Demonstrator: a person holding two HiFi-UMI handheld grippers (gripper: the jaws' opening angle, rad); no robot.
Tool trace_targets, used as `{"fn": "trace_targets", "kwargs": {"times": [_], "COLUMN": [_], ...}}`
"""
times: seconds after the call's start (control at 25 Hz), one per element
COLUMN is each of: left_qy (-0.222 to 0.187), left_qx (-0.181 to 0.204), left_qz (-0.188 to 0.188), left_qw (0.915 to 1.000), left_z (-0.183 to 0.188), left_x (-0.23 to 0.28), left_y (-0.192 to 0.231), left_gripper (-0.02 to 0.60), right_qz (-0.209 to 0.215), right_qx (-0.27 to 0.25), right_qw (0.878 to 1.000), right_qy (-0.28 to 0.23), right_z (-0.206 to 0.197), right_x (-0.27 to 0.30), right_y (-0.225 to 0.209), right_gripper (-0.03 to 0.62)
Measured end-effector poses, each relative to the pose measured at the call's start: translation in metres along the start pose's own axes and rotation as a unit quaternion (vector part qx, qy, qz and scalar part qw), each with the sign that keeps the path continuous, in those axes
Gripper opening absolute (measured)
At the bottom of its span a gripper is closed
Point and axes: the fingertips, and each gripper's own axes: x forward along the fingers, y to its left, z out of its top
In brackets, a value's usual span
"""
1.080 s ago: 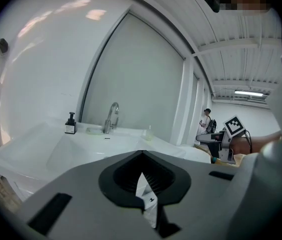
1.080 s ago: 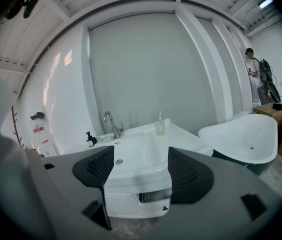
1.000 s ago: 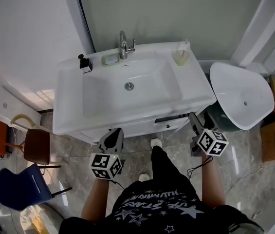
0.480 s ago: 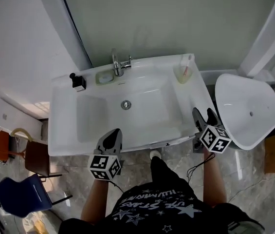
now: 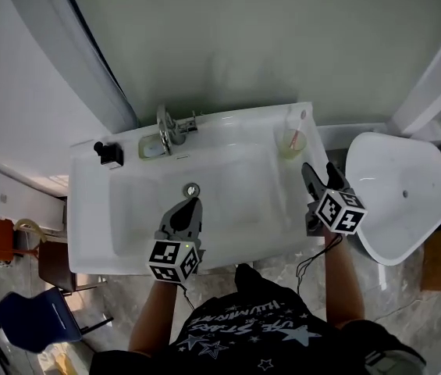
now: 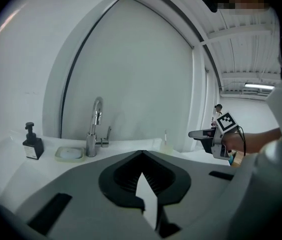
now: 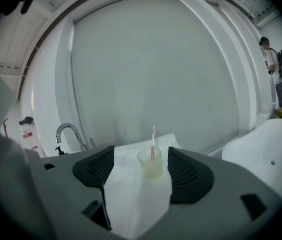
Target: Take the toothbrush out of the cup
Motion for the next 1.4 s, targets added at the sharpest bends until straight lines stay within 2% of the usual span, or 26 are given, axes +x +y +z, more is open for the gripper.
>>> {"fn": "trace_targets", "kwargs": {"times": [0.4,0.84,0.96,1.2,1.4], "left_qy": [-0.013,0.004,0.008,0.014,0.021], "left_qx": [0.015,0.004,-0.002,-0.013,-0.023], "left_qz": [-0.013,-0.003,0.0,0.007,0.013], "left_qw": [0.9997,1.0,1.0,0.9998,0.9994], "left_z": [0.034,0.027,0.025,0.021,0.015], "left_x": [0.083,0.125,0.133,0.142,0.143], "left_y": [-0.011,-0.006,-0.005,-0.001,0.001], "left_gripper": [0.015,0.015,0.015,0.015,0.015], "right_qz": [0.025,0.044,0.041,0.043,0.055], "right_qx": [-0.013,-0.026,-0.027,-0.034,-0.036], "right_qw": [0.999,0.994,0.993,0.991,0.991], "right_qy": [0.047,0.097,0.108,0.121,0.118], "right_z": [0.017,0.012,0.008,0.004,0.004], "right_x": [0.082,0.142,0.153,0.168,0.171], "right_y": [-0.016,-0.03,-0.036,-0.038,-0.036], "right_gripper": [0.322,0.319,0.256,0.213,0.105]}}
